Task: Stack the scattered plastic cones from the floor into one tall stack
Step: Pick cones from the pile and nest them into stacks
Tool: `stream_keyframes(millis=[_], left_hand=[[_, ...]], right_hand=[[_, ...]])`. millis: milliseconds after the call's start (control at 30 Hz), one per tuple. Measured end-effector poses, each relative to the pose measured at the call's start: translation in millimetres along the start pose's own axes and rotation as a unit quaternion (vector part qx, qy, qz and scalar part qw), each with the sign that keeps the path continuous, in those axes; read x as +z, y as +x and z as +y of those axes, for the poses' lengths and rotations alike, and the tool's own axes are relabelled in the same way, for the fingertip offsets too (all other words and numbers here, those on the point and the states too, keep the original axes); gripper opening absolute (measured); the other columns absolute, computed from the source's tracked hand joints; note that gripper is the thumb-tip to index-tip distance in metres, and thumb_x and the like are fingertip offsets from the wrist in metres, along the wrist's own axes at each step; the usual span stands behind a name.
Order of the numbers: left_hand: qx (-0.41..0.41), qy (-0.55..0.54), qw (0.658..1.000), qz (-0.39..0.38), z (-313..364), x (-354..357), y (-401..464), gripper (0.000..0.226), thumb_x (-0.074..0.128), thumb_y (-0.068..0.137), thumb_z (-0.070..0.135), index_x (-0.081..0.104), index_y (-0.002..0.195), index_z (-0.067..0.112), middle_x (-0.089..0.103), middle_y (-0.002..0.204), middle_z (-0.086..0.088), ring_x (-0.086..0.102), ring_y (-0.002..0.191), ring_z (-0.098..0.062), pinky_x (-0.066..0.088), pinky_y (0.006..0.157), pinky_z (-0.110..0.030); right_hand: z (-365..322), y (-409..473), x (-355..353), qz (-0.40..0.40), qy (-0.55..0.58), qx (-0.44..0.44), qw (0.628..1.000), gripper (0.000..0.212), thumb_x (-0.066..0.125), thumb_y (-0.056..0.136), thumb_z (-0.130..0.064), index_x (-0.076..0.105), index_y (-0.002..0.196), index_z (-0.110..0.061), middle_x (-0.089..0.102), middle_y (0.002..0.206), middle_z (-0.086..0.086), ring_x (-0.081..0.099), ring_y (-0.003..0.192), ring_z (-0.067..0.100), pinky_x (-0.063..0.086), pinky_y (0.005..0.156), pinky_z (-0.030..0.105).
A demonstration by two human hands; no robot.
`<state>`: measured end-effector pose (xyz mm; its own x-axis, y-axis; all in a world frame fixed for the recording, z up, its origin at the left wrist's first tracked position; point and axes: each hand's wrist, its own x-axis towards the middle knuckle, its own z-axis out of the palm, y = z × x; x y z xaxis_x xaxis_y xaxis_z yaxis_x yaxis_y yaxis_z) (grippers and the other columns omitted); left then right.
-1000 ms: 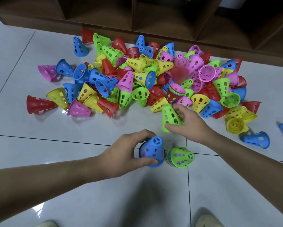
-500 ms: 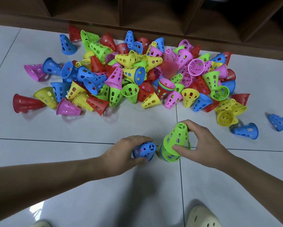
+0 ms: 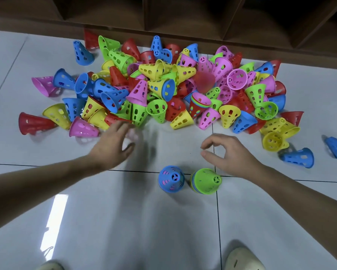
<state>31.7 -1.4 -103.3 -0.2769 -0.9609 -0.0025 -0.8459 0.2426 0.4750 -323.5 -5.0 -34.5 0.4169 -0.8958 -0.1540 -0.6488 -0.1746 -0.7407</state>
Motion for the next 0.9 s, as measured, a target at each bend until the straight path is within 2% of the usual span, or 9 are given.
stream_keyframes(millis=[67, 133, 200, 267, 400, 567, 700, 800, 900], left_hand=[[-0.009, 0.085, 0.996, 0.007, -19.6, -3.4, 13.6, 0.054, 0.072, 0.084, 0.025, 0.051, 0.132, 0.011, 0.053, 0.127, -0.012, 0.050, 0.114, -0.032, 0.047, 0.097, -0.049], [-0.014, 0.163, 0.986, -0.030, -29.4, -6.6, 24.6, 0.067, 0.077, 0.078, 0.029, 0.048, 0.136, 0.013, 0.049, 0.134, -0.013, 0.046, 0.120, -0.035, 0.045, 0.102, -0.049], [-0.016, 0.221, 0.973, -0.066, -32.3, -7.6, 33.5, 0.076, 0.079, 0.074, 0.030, 0.046, 0.141, 0.013, 0.045, 0.141, -0.013, 0.040, 0.128, -0.036, 0.040, 0.107, -0.050], [-0.012, 0.260, 0.962, -0.084, -33.7, -7.4, 39.4, 0.076, 0.079, 0.074, 0.024, 0.047, 0.142, 0.015, 0.043, 0.144, -0.011, 0.036, 0.130, -0.035, 0.039, 0.109, -0.049], [0.036, 0.309, 0.949, -0.047, -42.4, -8.4, 40.2, 0.064, 0.084, 0.071, 0.020, 0.060, 0.130, 0.013, 0.050, 0.134, -0.011, 0.042, 0.119, -0.033, 0.044, 0.099, -0.047], [0.080, 0.246, 0.966, -0.030, -34.5, -1.0, 28.3, 0.064, 0.082, 0.070, 0.052, 0.065, 0.117, 0.011, 0.061, 0.114, -0.008, 0.049, 0.104, -0.032, 0.037, 0.090, -0.044], [0.116, 0.183, 0.974, -0.062, -20.8, 14.3, 0.8, 0.061, 0.062, 0.079, 0.067, 0.062, 0.116, 0.018, 0.068, 0.093, 0.001, 0.059, 0.085, -0.026, 0.043, 0.078, -0.037], [0.078, 0.112, 0.983, -0.121, -4.9, 18.8, -15.8, 0.063, 0.045, 0.081, 0.077, 0.060, 0.116, 0.026, 0.068, 0.084, 0.004, 0.064, 0.078, -0.025, 0.046, 0.072, -0.032], [0.017, 0.040, 0.984, -0.173, 9.4, 17.1, -23.7, 0.064, 0.047, 0.078, 0.080, 0.056, 0.123, 0.035, 0.065, 0.093, 0.008, 0.063, 0.086, -0.018, 0.048, 0.072, -0.029]], right_hand=[[11.6, 22.3, 6.4, 0.000, -0.022, 0.002, 1.000, 0.025, 0.067, 0.085, -0.041, 0.068, 0.098, -0.020, 0.067, 0.100, -0.009, 0.060, 0.099, 0.009, 0.047, 0.087, 0.026], [22.0, 43.3, 12.0, -0.003, -0.059, 0.004, 0.998, 0.024, 0.070, 0.088, -0.035, 0.066, 0.108, -0.021, 0.063, 0.112, -0.008, 0.055, 0.105, 0.007, 0.047, 0.093, 0.031], [29.6, 62.4, 16.7, -0.007, -0.107, -0.002, 0.994, 0.034, 0.069, 0.090, -0.033, 0.063, 0.120, -0.020, 0.058, 0.125, -0.006, 0.051, 0.117, 0.011, 0.039, 0.101, 0.028], [32.0, 77.8, 21.5, -0.015, -0.138, -0.004, 0.990, 0.043, 0.069, 0.090, -0.031, 0.059, 0.130, -0.019, 0.054, 0.136, -0.005, 0.045, 0.128, 0.014, 0.029, 0.102, 0.023], [38.5, 100.2, 31.6, -0.031, -0.174, -0.003, 0.984, 0.059, 0.068, 0.089, -0.032, 0.049, 0.143, -0.018, 0.044, 0.151, -0.001, 0.036, 0.140, 0.021, 0.028, 0.114, 0.033], [39.7, 119.1, 41.1, -0.061, -0.289, -0.008, 0.955, 0.069, 0.065, 0.089, -0.034, 0.038, 0.151, -0.020, 0.031, 0.159, 0.000, 0.028, 0.144, 0.022, 0.029, 0.115, 0.042], [30.6, 128.7, 46.9, -0.053, -0.424, -0.018, 0.904, 0.064, 0.066, 0.086, -0.030, 0.043, 0.145, -0.020, 0.040, 0.146, 0.001, 0.038, 0.128, 0.027, 0.036, 0.099, 0.040], [25.3, 133.6, 49.3, -0.061, -0.478, 0.025, 0.876, 0.056, 0.063, 0.086, -0.022, 0.047, 0.140, -0.019, 0.041, 0.137, 0.003, 0.040, 0.124, 0.028, 0.037, 0.094, 0.039], [23.8, 134.4, 51.8, -0.090, -0.486, 0.094, 0.864, 0.048, 0.063, 0.087, -0.027, 0.050, 0.133, -0.018, 0.044, 0.135, 0.007, 0.046, 0.122, 0.031, 0.041, 0.082, 0.037]])
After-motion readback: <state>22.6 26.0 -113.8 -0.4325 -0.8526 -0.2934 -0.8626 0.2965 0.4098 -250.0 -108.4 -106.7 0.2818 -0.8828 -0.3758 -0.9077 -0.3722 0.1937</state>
